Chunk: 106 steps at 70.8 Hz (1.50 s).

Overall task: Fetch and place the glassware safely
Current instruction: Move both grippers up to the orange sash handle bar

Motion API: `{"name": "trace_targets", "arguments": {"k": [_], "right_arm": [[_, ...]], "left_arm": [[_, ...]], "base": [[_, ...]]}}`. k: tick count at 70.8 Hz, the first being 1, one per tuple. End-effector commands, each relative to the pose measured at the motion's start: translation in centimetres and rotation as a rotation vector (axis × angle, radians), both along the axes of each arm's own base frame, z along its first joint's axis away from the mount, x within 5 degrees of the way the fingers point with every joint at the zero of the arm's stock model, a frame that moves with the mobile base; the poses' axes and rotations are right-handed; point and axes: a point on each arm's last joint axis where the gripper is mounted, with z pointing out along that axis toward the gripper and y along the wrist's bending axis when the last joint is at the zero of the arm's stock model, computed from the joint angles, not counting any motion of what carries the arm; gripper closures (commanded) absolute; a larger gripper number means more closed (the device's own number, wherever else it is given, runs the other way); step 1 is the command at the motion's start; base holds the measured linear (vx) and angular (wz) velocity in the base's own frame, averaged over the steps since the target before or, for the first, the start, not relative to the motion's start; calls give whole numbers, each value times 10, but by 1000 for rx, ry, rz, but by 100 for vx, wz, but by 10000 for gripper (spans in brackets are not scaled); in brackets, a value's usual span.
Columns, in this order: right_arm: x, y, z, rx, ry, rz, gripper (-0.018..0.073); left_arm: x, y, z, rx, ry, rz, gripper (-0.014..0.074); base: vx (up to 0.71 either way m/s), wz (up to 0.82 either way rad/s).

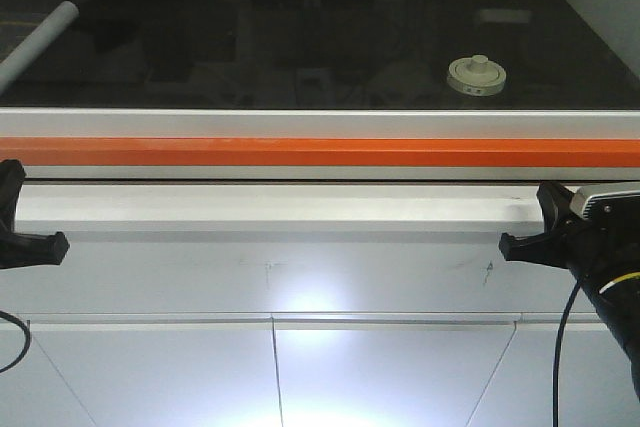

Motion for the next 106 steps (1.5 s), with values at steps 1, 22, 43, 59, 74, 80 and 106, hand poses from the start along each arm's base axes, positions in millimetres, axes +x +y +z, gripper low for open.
{"name": "trace_targets", "arguments": {"k": [1, 22, 43, 59, 74, 80, 106], "right_arm": [[9, 0, 22, -8, -183, -5, 560], [29, 0, 13, -18, -171, -6, 560], [47, -1, 7, -14, -167, -23, 560], [56, -2, 8, -9, -196, -36, 560], [56, -2, 13, -5, -247, -36, 560], [56, -2, 14, -4, -254, -36, 560], [56, -2, 14, -4, -259, -36, 560]], "left_arm": [[2, -1, 17, -19, -119, -6, 603], [2, -1, 17, -19, -121, -7, 603], [2, -1, 17, -19, -121, -7, 603], [2, -1, 17, -19, -121, -7, 603], [2, -1, 17, -19, -121, -7, 603], [2, -1, 17, -19, -116, -6, 603], [13, -2, -4, 5, -13, -4, 603]], "base": [[0, 0], [0, 0], [0, 0], [0, 0], [0, 0], [0, 0], [0, 0]]}}
